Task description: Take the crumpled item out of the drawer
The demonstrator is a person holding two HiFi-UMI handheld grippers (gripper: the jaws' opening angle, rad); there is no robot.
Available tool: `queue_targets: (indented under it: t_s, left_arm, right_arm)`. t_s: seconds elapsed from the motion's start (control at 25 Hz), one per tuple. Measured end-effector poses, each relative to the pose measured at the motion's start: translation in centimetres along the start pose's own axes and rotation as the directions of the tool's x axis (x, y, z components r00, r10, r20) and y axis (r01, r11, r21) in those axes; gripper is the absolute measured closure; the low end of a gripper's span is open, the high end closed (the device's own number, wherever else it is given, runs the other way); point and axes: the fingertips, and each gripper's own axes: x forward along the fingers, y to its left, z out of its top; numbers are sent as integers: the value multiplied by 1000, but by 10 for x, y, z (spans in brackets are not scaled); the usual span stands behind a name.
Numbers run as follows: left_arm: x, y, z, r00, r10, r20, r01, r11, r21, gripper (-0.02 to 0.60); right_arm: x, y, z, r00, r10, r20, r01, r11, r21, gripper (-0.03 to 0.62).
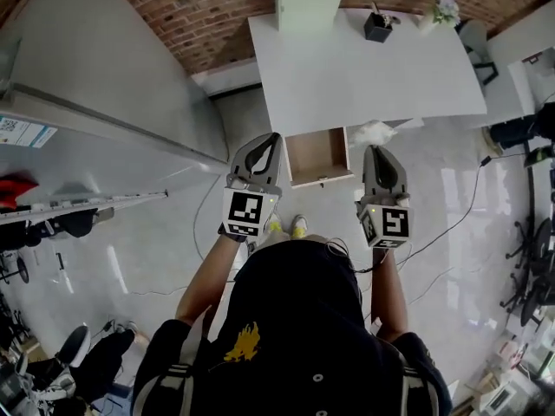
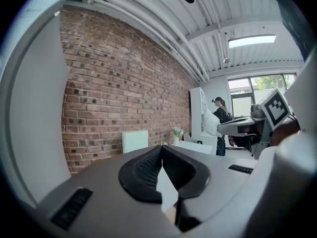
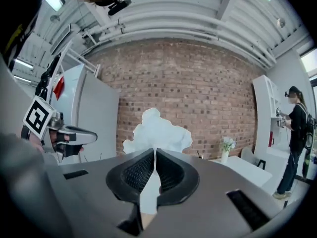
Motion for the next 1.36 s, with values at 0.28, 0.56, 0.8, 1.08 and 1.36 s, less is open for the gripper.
queue_targets:
  t_s: [0.28,0.56,0.8,1.08,1.36]
  left_arm:
    - [-5,12,40,996,26,85,-30,999,37,563]
    - [-7,8,54,992,53,111,-59,997,51,563]
    - [-19,27,53,991,71,116,-78,995,60,563]
    - [-20,25,53,991,77,105,-84,994,63,563]
    - [-17,14,47,992,77,97,-83,994,67,563]
  right_arm:
    - [-13,0,50,996,-11,88,14,999,-37,559]
    - [-21,-1,71,986,25,166,-14,998,-69,560]
    - [-10,19,73,982,45,185,-32,997,-73,560]
    - [-13,18,72,988,45,146,-36,997,-62,560]
    - [-18,13,72,986,48,158,-40,998,-52,560]
